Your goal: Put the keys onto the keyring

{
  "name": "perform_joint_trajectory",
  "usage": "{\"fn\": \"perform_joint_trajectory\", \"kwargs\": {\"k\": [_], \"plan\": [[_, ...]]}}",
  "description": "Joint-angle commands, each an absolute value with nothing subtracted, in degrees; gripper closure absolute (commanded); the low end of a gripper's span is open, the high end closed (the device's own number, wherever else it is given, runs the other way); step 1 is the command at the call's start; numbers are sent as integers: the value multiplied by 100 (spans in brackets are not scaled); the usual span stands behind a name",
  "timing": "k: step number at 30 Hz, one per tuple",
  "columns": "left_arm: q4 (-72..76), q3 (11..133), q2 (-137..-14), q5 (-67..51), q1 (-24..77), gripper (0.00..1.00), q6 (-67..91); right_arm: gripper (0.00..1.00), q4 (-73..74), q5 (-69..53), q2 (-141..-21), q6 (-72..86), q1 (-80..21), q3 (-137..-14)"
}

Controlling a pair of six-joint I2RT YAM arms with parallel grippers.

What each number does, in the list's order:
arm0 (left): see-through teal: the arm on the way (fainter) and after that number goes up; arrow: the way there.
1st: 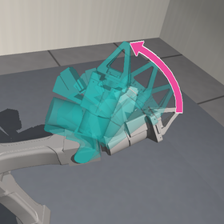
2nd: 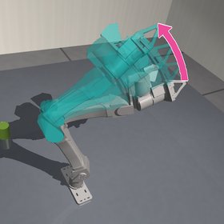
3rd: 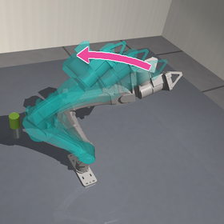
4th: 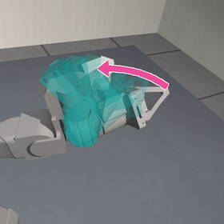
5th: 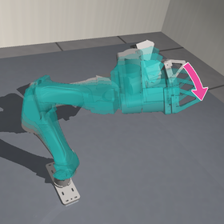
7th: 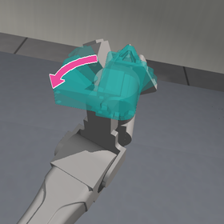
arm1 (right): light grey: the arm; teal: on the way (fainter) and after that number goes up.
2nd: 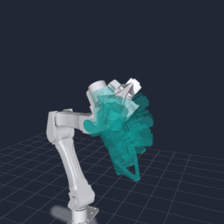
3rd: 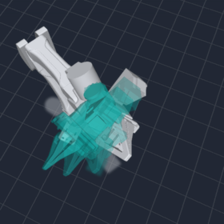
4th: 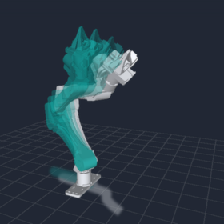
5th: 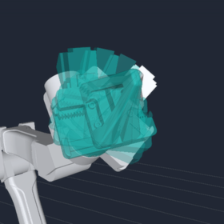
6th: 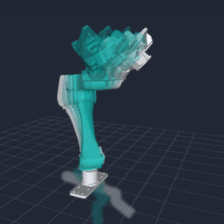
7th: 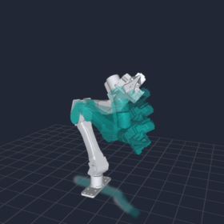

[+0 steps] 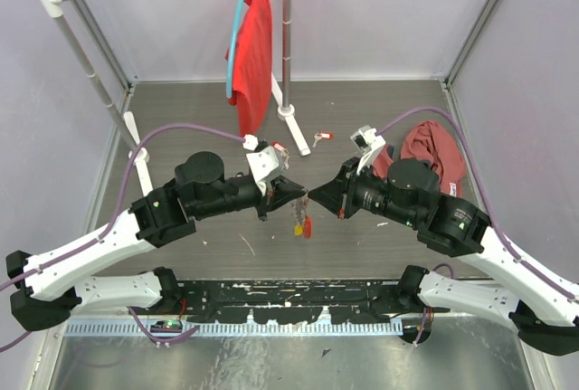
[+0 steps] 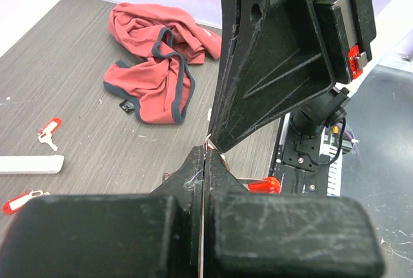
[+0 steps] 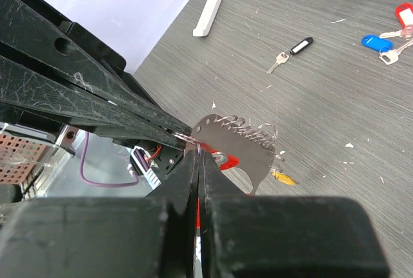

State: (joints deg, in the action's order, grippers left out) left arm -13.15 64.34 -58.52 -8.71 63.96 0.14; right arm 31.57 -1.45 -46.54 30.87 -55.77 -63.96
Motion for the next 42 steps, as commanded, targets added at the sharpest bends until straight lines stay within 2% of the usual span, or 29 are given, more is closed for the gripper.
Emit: {"fn": "perform_joint_trajectory", "kwargs": {"k": [1,7,19,31,42], "plan": [[-729,6502,-5632,-809,6417,100,26,99,3061,-202,-4726,3194,-5563,-6330],[-729,6519,-5619,-791,6419,100,15,95,3087,-235,-4758,3249,-5561,-6312],[-729,6490,-5539,-830,6425,100,64,69,3207,-53,-4369,2583,-5556,-6682],[18,6381,-5409,-1594,6440,100,927,60,2358,-950,-3378,1366,-5559,-6392],[486,6306,-5442,-2040,6600,100,1323,56,1214,-1997,-3575,1252,-5556,-6218]]}}
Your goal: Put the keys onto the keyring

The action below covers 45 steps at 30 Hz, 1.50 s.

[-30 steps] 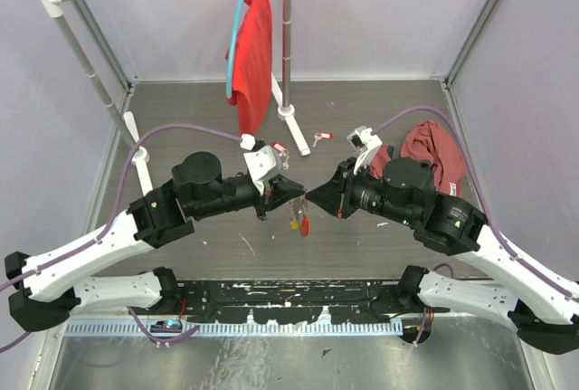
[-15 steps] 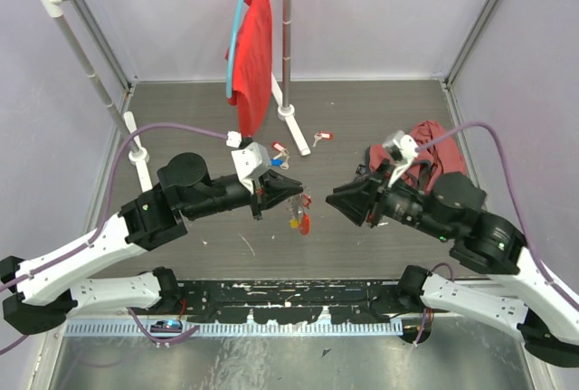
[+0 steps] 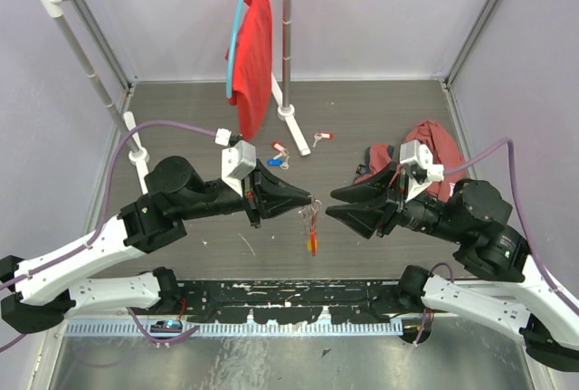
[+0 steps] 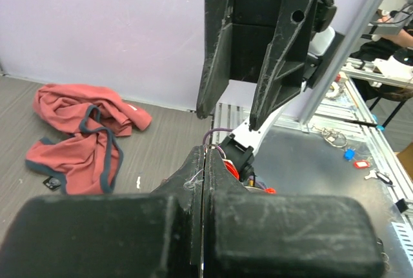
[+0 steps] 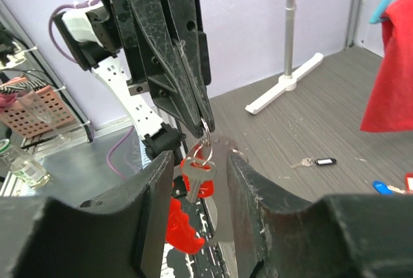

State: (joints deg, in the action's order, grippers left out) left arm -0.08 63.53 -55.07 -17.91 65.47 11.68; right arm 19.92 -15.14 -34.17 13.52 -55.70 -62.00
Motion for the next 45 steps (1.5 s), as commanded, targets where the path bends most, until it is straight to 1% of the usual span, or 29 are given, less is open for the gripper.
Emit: {"fn": "perform_joint_trajectory", "kwargs": {"k": [1,7,12,16,21,26,29,32,35,37,39,45], "plan": [[494,6310,-5440,-2067,6603,100,1322,56,1182,-2033,-3599,1261,-5563,-6215],[509,6343,-5460,-2185,6609,100,1315,56,1020,-2152,-3660,1321,-5560,-6086],[553,6389,-5500,-2270,6622,100,1321,62,976,-2338,-3749,1336,-5558,-6057],[562,6421,-5519,-2315,6640,100,1319,63,976,-2340,-3794,1336,-5563,-6032],[565,6433,-5495,-2316,6685,100,1323,71,974,-2369,-3823,1346,-5563,-6001],[571,6448,-5472,-2296,6705,100,1318,71,967,-2398,-3799,1354,-5560,-5953],[571,6448,-5467,-2296,6704,100,1317,78,910,-2445,-3765,1354,-5563,-5920],[580,6448,-5482,-2294,6715,100,1310,81,865,-2448,-3754,1362,-5562,-5889],[612,6454,-5495,-2303,6724,100,1311,86,842,-2480,-3782,1355,-5562,-5874],[644,6464,-5514,-2305,6723,100,1319,91,831,-2527,-3804,1355,-5559,-5879],[659,6477,-5518,-2307,6732,100,1323,98,818,-2569,-3813,1347,-5563,-5873],[648,6438,-5447,-2286,6732,100,1336,99,1267,-2501,-3808,1108,-5561,-6096]]}}
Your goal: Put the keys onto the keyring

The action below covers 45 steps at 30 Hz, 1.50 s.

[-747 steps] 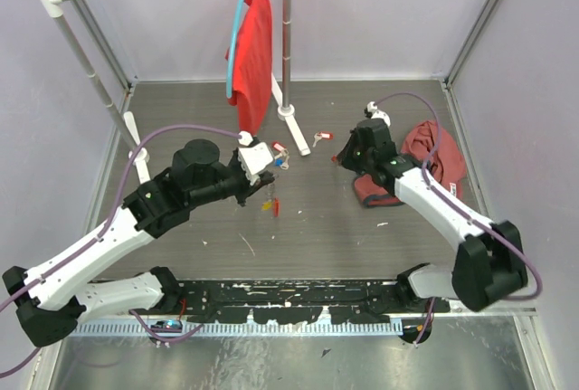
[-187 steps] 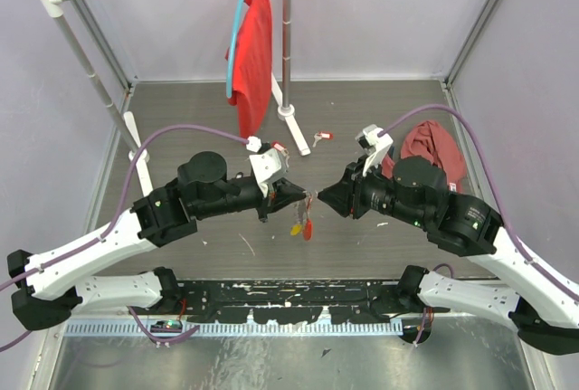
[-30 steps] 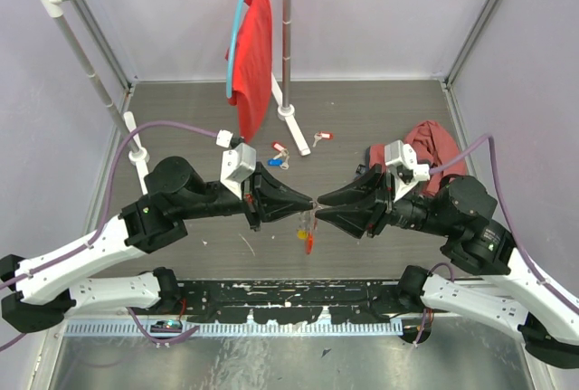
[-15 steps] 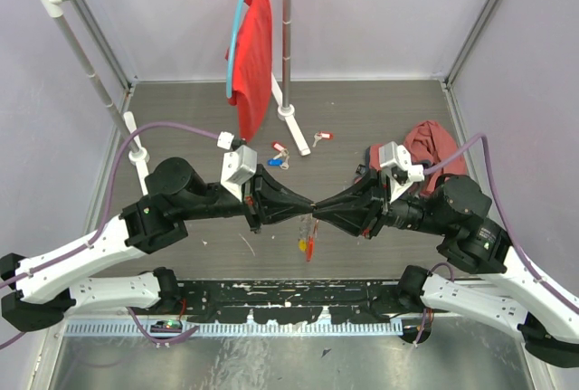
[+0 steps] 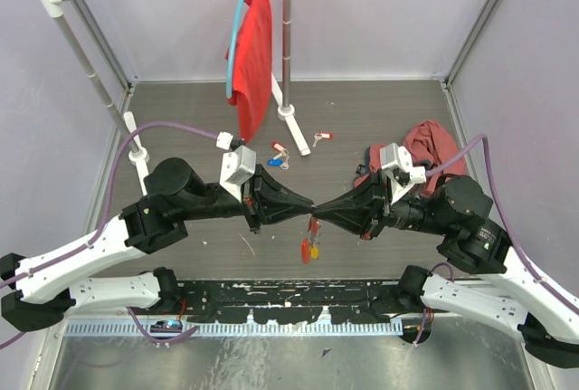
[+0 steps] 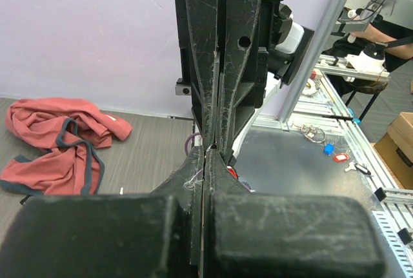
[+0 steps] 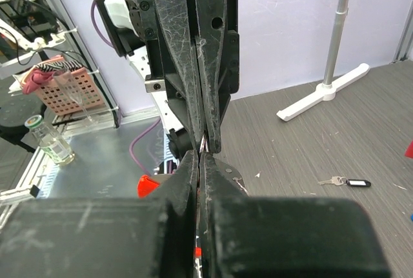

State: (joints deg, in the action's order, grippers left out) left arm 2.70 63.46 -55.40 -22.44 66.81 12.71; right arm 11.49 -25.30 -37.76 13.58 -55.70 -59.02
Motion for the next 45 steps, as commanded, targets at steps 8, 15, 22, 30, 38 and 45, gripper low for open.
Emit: {"fn": "perform_joint_trajectory", "kwargs": {"k": [8,15,22,30,38,45], "plan": [[387,6607,-5484,-3087,6732,81,1335,99,2566,-2804,-4007,464,-5561,-6881],[242,6874,-5772,-3810,6732,76,1378,99,2949,-3090,-4043,264,-5556,-7224],[-1317,7315,-5819,-2644,6734,65,631,99,4134,-2813,-4471,-41,-5563,-8011],[-1884,7144,-5469,-1848,6731,61,319,99,5830,-1789,-5649,-257,-5563,-9177],[-2177,6615,-4863,-1155,6733,59,284,99,7556,-832,-7172,-125,-5559,-9648],[-2371,6482,-5016,-1153,6732,54,228,99,7712,-838,-7476,57,-5563,-9607]]}}
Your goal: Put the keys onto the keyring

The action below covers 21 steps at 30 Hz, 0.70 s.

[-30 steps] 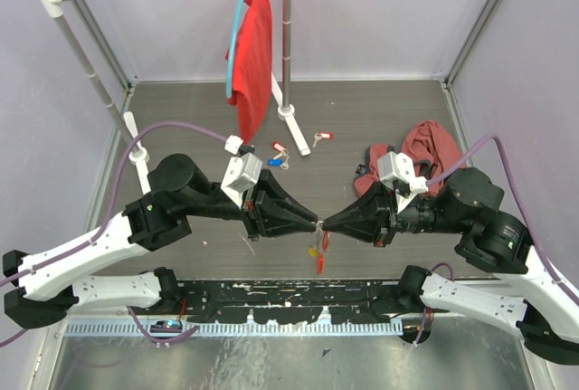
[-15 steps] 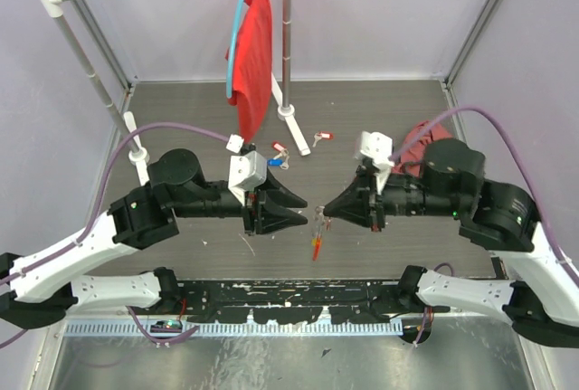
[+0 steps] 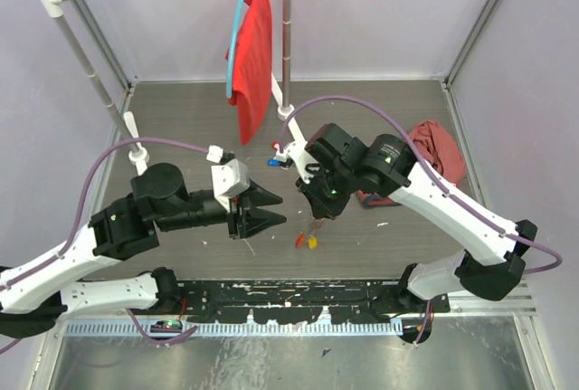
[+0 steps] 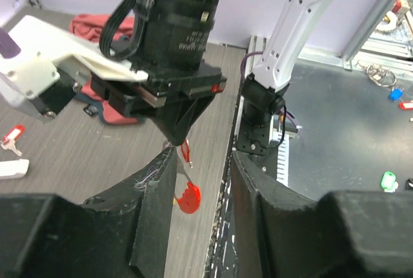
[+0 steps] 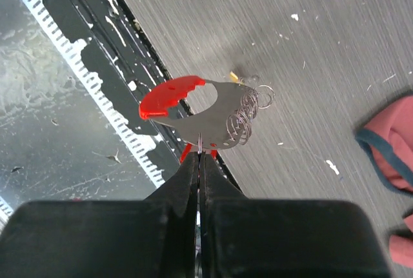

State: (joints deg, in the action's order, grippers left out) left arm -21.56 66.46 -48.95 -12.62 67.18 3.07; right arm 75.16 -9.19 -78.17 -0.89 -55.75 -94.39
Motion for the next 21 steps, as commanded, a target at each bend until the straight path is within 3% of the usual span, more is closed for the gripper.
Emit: {"fn": "perform_joint_trajectory", "kwargs": {"k": [1,11,21], "plan": [[-2340,6438,-5063,-1154,6732,53,229,99,7696,-862,-7465,75,-5558,-9607],[-1558,6110,-5390,-1240,6732,45,141,99,7270,-1660,-7102,-154,-5564,-9474],[-1407,6300,-5743,-1592,6732,52,2,99,6956,-2336,-6876,-326,-5563,-9490]]}}
